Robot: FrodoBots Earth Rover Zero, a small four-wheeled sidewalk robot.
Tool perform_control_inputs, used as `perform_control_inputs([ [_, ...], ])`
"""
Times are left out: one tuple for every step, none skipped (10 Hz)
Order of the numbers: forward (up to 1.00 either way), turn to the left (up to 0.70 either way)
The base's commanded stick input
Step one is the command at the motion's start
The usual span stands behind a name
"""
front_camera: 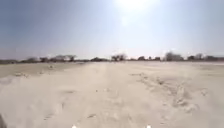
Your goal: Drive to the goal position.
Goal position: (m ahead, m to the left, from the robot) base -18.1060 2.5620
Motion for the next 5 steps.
perform_control_inputs([
  [0.7,0.0],
  [0.7,0.0],
  [0.7,0.0],
  [0.7,0.0],
  [0.7,0.0],
])
